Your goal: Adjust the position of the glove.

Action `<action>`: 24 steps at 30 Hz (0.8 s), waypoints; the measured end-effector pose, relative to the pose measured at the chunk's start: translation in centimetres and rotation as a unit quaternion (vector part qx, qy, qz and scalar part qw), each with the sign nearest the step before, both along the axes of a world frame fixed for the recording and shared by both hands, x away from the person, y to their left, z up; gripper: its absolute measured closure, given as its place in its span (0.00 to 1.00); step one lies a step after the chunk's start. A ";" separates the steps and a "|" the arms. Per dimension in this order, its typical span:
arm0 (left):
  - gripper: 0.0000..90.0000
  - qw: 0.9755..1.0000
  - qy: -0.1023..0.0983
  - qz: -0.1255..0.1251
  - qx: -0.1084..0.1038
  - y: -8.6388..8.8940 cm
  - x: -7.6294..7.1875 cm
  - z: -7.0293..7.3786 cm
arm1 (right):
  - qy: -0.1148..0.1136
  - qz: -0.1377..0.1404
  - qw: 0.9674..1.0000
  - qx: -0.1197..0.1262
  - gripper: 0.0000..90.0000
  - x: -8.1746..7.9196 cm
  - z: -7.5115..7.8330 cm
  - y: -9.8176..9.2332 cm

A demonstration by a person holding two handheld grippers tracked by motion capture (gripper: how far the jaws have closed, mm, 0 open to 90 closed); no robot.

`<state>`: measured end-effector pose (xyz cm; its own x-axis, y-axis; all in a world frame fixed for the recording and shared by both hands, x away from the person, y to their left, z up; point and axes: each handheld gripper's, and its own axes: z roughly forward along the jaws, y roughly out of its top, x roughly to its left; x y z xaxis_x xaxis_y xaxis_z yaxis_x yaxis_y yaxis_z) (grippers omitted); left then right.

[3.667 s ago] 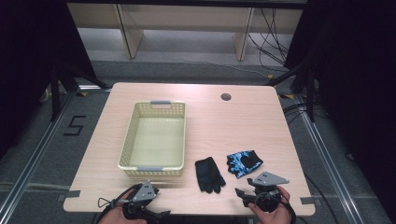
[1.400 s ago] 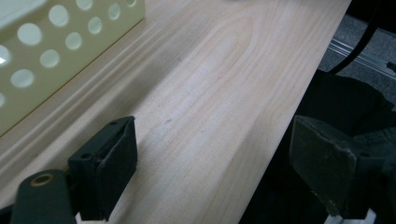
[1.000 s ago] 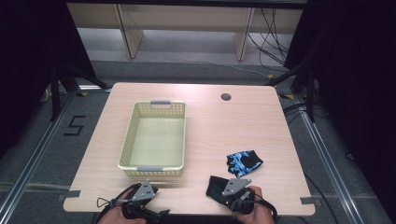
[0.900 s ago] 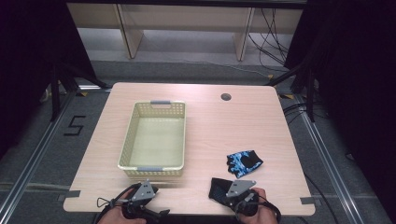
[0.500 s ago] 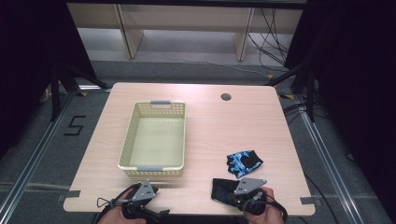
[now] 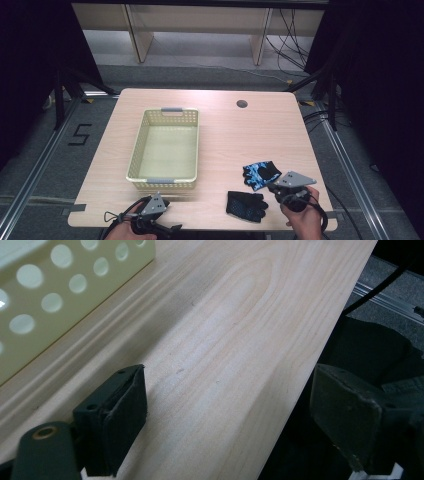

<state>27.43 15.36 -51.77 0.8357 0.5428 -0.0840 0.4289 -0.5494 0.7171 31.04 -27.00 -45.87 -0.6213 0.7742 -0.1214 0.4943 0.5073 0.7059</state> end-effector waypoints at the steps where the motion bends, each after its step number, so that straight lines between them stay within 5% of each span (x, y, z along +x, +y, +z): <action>1: 0.17 1.000 0.004 0.002 -0.004 -0.1 -0.1 0.0 | -0.003 -0.011 1.000 -0.006 1.00 0.4 -0.1 -0.4; 6: 0.17 1.000 0.009 0.006 -0.005 -0.1 -0.1 -0.1 | 0.000 -0.051 0.999 -0.018 1.00 3.3 -0.7 -2.1; 14: 0.17 1.000 0.004 0.005 -0.002 0.1 0.0 0.0 | 0.015 -0.073 0.996 -0.042 1.00 6.8 -1.8 -2.6; 16: 0.17 1.000 0.002 0.002 0.000 0.0 0.0 0.0 | 0.038 -0.078 0.996 -0.037 1.00 7.2 -2.2 -2.6; 19: 0.17 1.000 0.000 0.000 0.004 0.1 0.0 0.1 | 0.043 -0.073 0.996 -0.036 1.00 7.1 -2.7 -2.7; 24: 0.17 1.000 0.005 0.010 -0.006 0.0 -0.1 0.1 | 0.068 -0.057 0.996 0.003 1.00 5.5 -2.9 -2.0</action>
